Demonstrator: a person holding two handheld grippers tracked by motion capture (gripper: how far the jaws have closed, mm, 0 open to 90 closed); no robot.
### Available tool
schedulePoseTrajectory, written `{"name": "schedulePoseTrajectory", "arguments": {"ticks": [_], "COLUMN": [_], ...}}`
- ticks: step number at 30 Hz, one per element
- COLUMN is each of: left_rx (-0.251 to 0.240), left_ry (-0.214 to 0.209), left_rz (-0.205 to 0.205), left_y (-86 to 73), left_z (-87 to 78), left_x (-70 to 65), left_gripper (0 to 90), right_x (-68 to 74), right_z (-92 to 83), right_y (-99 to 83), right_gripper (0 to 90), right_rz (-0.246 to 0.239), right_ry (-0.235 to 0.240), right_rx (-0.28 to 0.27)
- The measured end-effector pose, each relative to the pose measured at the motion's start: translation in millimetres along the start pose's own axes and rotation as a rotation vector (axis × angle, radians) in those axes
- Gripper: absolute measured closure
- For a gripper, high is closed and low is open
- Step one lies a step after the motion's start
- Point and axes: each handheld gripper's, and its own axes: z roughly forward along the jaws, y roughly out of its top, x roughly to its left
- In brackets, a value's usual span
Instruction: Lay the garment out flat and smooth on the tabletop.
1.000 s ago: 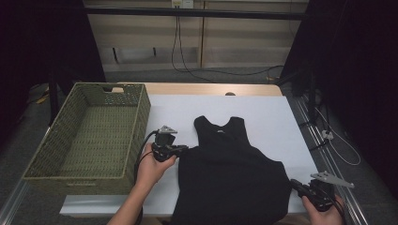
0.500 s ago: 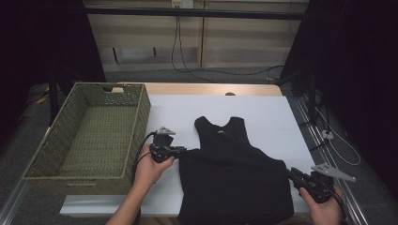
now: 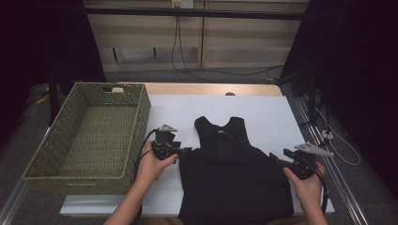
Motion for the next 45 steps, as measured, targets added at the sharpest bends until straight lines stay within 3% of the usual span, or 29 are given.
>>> {"name": "schedulePoseTrajectory", "arguments": {"ticks": [4, 9, 17, 25, 28, 31, 37, 42, 45], "left_rx": [0.005, 0.013, 0.020, 0.040, 0.059, 0.059, 0.043, 0.046, 0.041], "left_ry": [-0.001, -0.002, 0.004, 0.022, 0.015, 0.017, 0.026, 0.026, 0.032], "left_rz": [0.036, 0.034, 0.045, 0.051, 0.055, 0.062, 0.064, 0.065, 0.066], "left_y": [1.2, 2.0, -0.6, -7.0, -9.8, -11.1, -10.0, -9.8, -9.1], "left_z": [6.2, 10.1, 5.6, 0.6, 1.0, 0.2, -2.8, -3.7, -4.8], "left_x": [-1.3, 0.8, 1.7, 1.8, 0.8, -0.1, -1.8, -2.2, -2.1], "left_gripper": [21.4, 15.0, 12.2, 11.0, 10.9, 10.7, 10.7, 10.7, 10.7], "right_x": [-1.1, -1.3, 0.3, 11.2, 15.8, 18.9, 24.3, 24.2, 26.2], "right_z": [16.1, 40.2, 80.6, 105.7, 113.6, 121.8, 139.6, 157.1, 168.8], "right_y": [10.6, 24.7, 49.0, 65.8, 70.3, 76.6, 92.1, 97.9, 96.1], "right_gripper": [28.0, 24.2, 21.8, 18.0, 19.1, 19.1, 25.6, 44.2, 47.8], "right_rz": [-0.009, -0.018, -0.015, -0.022, -0.049, -0.045, -0.057, -0.055, -0.065], "right_ry": [0.010, 0.027, 0.051, 0.082, 0.069, 0.079, 0.066, 0.058, 0.042], "right_rx": [0.008, 0.025, 0.059, 0.069, 0.066, 0.074, 0.082, 0.086, 0.106]}}
